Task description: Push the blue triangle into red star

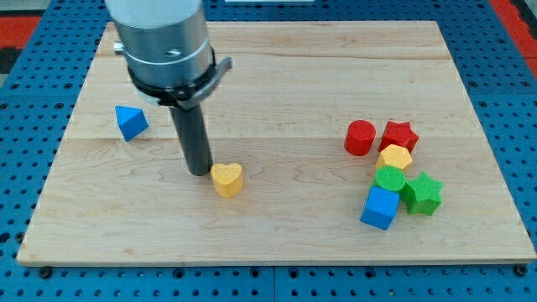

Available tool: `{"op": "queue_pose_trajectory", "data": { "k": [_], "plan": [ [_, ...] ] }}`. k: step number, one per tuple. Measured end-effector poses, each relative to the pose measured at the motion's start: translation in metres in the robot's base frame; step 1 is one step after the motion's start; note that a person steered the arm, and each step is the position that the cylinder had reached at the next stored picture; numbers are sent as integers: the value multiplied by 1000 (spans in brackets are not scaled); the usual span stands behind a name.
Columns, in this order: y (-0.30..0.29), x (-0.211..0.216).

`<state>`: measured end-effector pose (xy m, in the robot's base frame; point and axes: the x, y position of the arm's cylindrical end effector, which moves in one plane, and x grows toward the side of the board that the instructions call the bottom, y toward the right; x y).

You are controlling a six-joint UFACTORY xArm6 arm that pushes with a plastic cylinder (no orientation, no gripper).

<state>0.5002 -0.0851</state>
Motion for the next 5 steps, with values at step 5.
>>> {"op": "queue_pose_trajectory", "data": {
  "k": [5],
  "plan": [
    [170, 60]
  ]
}}
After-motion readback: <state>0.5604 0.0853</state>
